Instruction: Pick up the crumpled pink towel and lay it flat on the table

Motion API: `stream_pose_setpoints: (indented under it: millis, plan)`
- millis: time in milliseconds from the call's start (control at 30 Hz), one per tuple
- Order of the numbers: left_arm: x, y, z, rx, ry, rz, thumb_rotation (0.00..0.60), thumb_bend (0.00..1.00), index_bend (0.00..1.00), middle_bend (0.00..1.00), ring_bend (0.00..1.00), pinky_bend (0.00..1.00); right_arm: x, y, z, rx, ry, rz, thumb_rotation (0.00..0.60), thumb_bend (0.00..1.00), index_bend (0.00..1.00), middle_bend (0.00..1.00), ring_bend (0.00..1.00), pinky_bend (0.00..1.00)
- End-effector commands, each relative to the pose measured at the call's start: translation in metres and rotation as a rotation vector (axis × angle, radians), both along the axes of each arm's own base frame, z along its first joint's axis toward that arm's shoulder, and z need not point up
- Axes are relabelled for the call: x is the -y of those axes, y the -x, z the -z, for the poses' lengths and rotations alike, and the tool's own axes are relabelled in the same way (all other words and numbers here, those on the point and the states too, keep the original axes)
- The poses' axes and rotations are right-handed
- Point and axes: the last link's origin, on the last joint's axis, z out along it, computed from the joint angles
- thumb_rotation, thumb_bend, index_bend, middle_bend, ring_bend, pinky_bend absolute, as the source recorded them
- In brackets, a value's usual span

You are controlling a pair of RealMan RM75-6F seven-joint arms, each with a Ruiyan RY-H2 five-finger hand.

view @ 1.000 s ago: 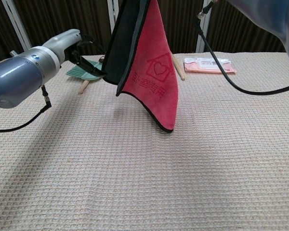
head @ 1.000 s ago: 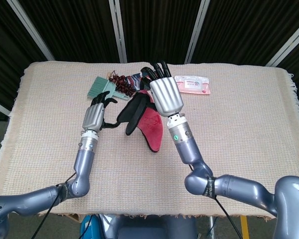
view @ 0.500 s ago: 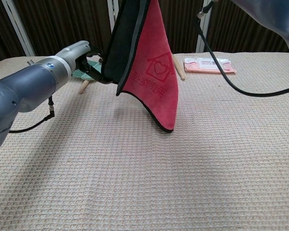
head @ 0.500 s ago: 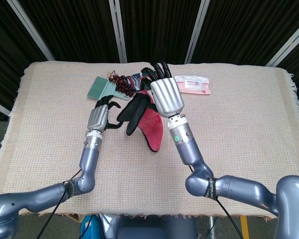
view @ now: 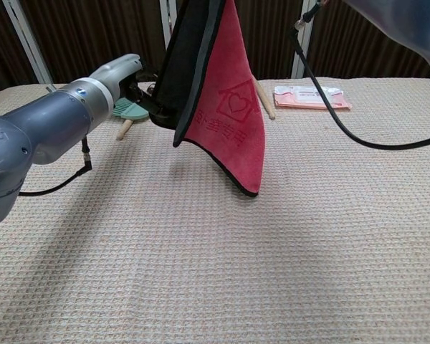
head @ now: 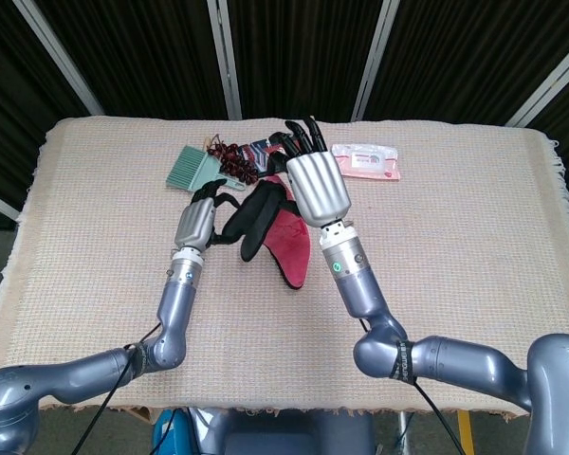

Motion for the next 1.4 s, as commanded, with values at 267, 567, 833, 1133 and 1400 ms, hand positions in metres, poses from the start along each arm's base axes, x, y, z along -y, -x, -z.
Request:
stream_pose_setpoints:
  millis: [267,567,833,1133,1400]
  plan:
    - [-0.003,0.011,0.004,-0.015,-0.014,-0.043,0.6,0.37,0.58,0.13,0.0,0.0,-0.001,-0.002,-0.004,0.005,0.007,0.0,0.6,0.48,0.61,0.29,0.13,0.0]
    - [-0.004,0.008,0.0,0.008,-0.03,-0.025,0.6,0.45,0.6,0.14,0.0,0.0,-0.004,-0.001,-0.003,-0.002,0.003,0.003,0.6,0.48,0.61,0.29,0.13,0.0]
    - [-0.005,0.006,-0.015,0.021,-0.061,-0.001,0.6,0.48,0.61,0.15,0.0,0.0,-0.008,0.001,-0.003,-0.004,-0.005,0.003,0.6,0.48,0.61,0.29,0.13,0.0]
    - [-0.004,-0.004,-0.046,0.036,-0.122,0.055,0.6,0.48,0.61,0.14,0.0,0.0,-0.01,0.01,-0.006,-0.013,-0.001,0.021,0.6,0.48,0.61,0.29,0.13,0.0]
    - [-0.007,-0.028,-0.093,0.042,-0.199,0.138,0.6,0.48,0.62,0.14,0.0,0.0,-0.009,0.03,-0.008,-0.012,-0.012,0.059,0.6,0.48,0.61,0.29,0.13,0.0]
